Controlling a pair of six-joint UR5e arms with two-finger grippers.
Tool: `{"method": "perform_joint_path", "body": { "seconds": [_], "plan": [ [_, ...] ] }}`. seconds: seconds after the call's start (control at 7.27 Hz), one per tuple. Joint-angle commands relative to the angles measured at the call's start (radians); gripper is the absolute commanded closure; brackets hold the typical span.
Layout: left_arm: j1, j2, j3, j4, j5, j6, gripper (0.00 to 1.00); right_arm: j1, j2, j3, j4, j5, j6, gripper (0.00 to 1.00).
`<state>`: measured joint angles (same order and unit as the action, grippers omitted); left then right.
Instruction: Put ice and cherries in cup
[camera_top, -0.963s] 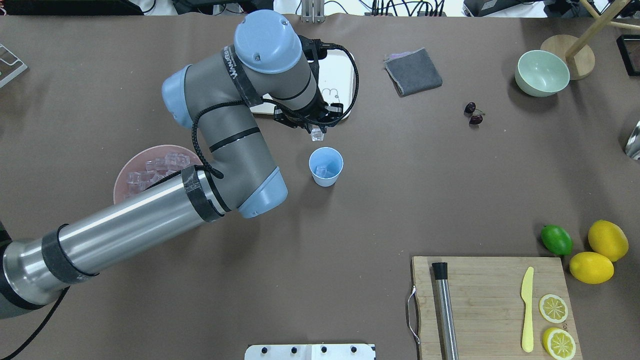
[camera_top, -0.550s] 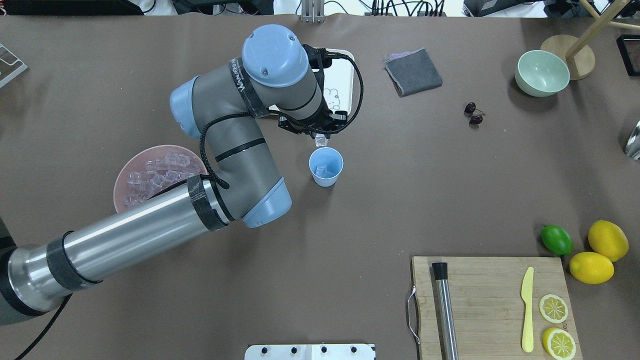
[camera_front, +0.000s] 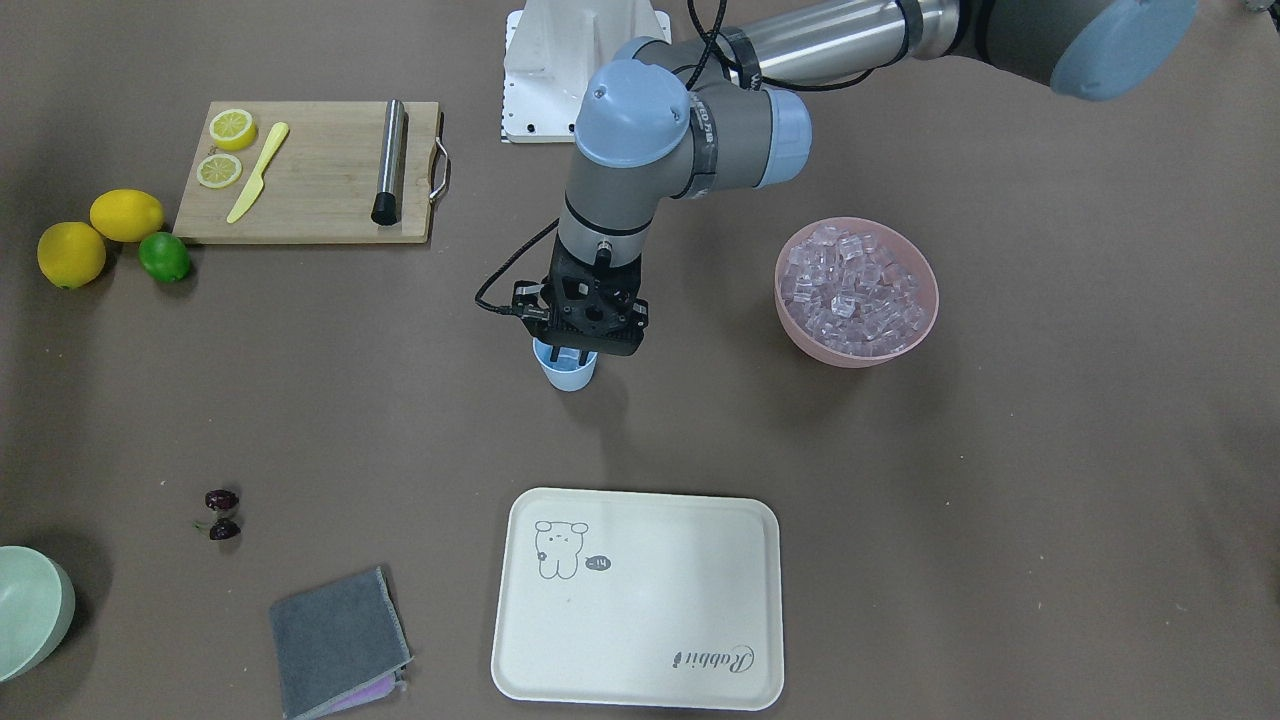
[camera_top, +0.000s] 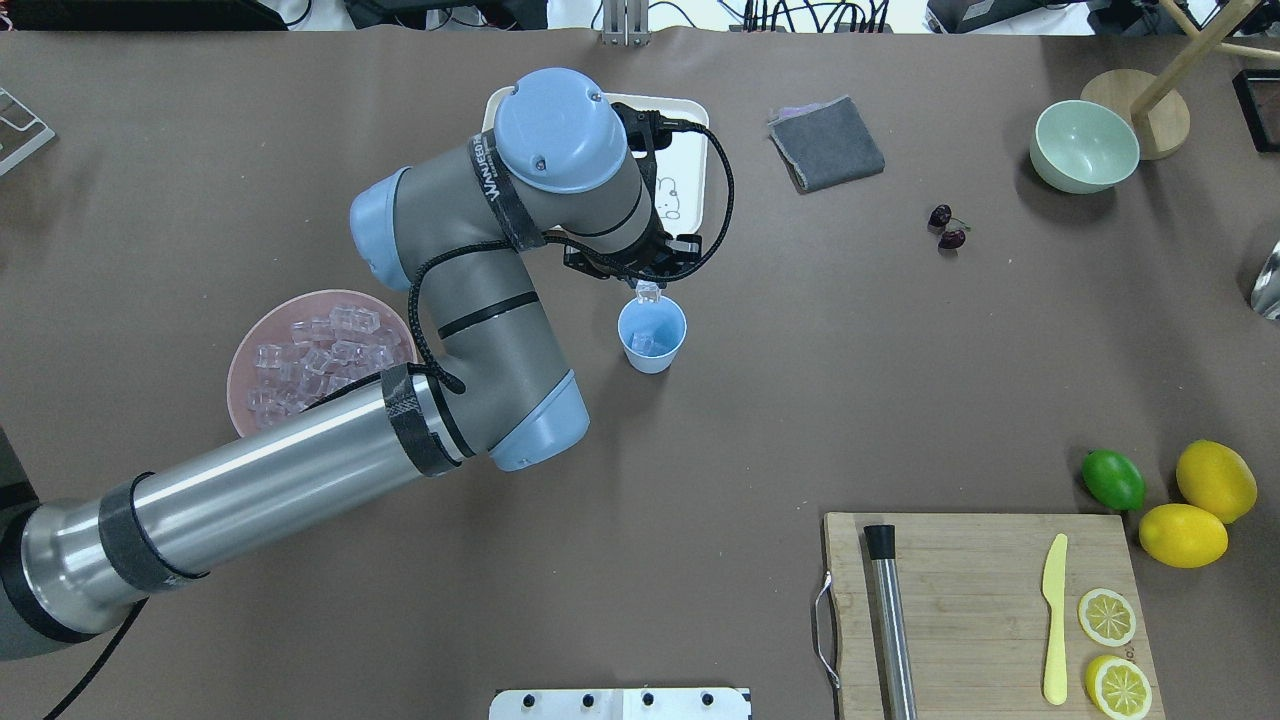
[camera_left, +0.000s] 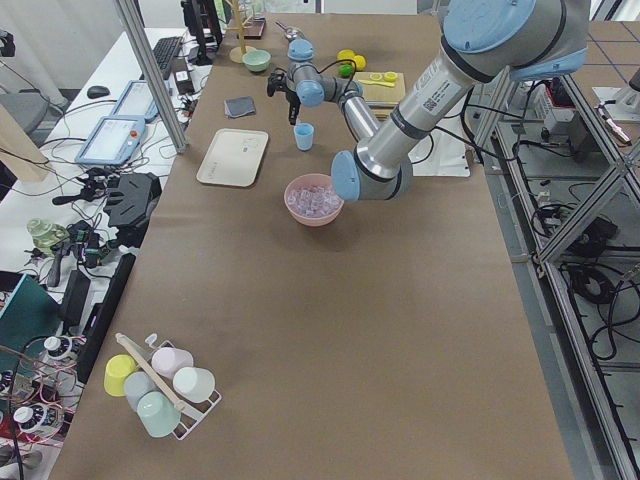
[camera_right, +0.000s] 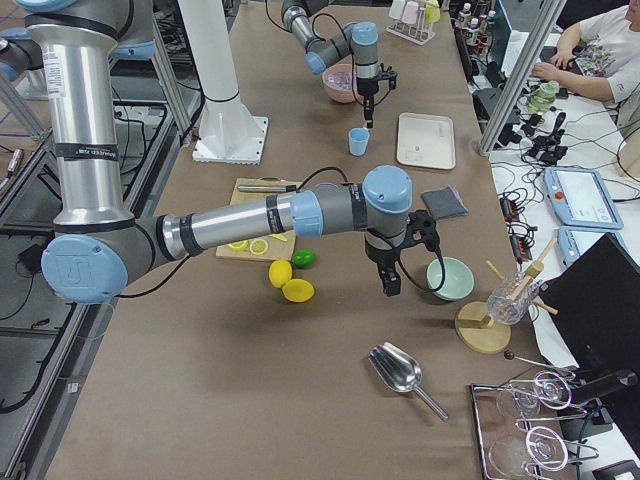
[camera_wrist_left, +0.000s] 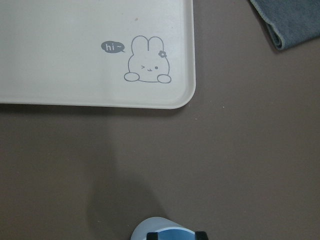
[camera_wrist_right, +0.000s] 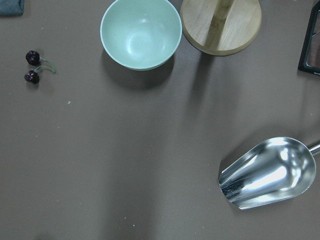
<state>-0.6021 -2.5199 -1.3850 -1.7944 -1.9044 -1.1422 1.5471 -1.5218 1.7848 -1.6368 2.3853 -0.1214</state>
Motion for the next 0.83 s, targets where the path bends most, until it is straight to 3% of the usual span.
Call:
{"method": "perform_joint_path", "body": {
  "seconds": [0.0,0.28,0.41,0.69],
  "plan": [
    [0.007,0.003,0.003,0.0,0.001,0.002,0.59,-0.01,0.0,0.002,0.0,0.0,0.0,0.01],
    [0.008,0.001,0.0,0.0,-0.002,0.005,0.16,-0.018,0.002,-0.001,0.0,0.0,0.0,0.01],
    [0.007,0.001,-0.012,0.004,-0.004,0.004,0.07,-0.022,0.008,-0.001,0.0,0.0,0.017,0.01],
    [-0.04,0.021,-0.028,0.01,-0.012,0.015,0.04,-0.112,0.11,0.011,0.002,0.0,0.246,0.01]
  ]
}}
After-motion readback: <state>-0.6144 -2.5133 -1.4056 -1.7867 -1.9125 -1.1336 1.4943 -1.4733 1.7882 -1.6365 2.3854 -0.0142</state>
